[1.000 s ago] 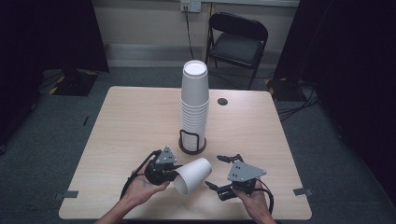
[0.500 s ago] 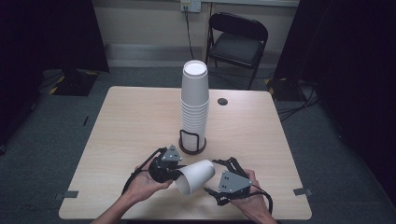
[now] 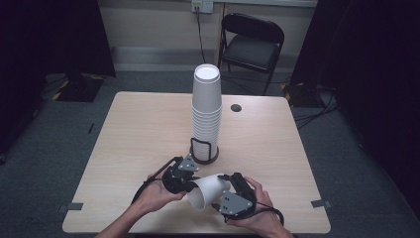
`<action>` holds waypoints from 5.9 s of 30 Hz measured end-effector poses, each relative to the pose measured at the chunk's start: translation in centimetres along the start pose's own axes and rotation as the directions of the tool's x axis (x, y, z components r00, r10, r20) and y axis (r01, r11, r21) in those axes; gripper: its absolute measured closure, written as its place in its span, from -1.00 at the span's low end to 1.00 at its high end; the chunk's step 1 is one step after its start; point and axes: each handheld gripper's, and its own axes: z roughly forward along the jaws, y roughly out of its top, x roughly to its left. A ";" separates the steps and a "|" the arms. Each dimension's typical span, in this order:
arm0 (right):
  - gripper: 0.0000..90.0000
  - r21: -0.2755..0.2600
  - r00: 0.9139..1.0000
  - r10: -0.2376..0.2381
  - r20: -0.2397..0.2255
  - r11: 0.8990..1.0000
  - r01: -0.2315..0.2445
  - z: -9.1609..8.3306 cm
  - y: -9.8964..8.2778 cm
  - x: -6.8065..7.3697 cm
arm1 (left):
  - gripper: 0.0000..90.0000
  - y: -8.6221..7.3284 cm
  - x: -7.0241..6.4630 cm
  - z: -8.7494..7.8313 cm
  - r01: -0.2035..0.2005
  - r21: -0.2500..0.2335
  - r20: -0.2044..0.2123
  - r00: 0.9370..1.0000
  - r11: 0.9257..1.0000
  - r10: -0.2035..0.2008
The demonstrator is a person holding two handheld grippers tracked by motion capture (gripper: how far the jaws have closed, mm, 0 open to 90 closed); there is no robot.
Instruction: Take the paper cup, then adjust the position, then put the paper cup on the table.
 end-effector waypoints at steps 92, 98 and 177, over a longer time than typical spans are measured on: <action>-0.76 -0.112 0.964 0.252 0.084 0.964 -0.242 0.1 -0.7 -1.8 | -0.09 0.2 0.3 0.3 0.149 -0.230 0.018 0.989 0.962 -0.148; -0.76 -0.116 0.946 0.313 0.089 0.946 -0.302 0.0 -1.6 -2.5 | -0.22 0.1 0.6 -0.5 0.150 -0.269 -0.019 0.987 0.951 -0.161; -0.80 -0.356 0.432 0.859 0.277 0.509 -0.784 6.4 -12.8 -15.2 | -0.65 -7.5 2.7 -2.6 0.107 -0.345 -0.187 0.966 0.933 -0.180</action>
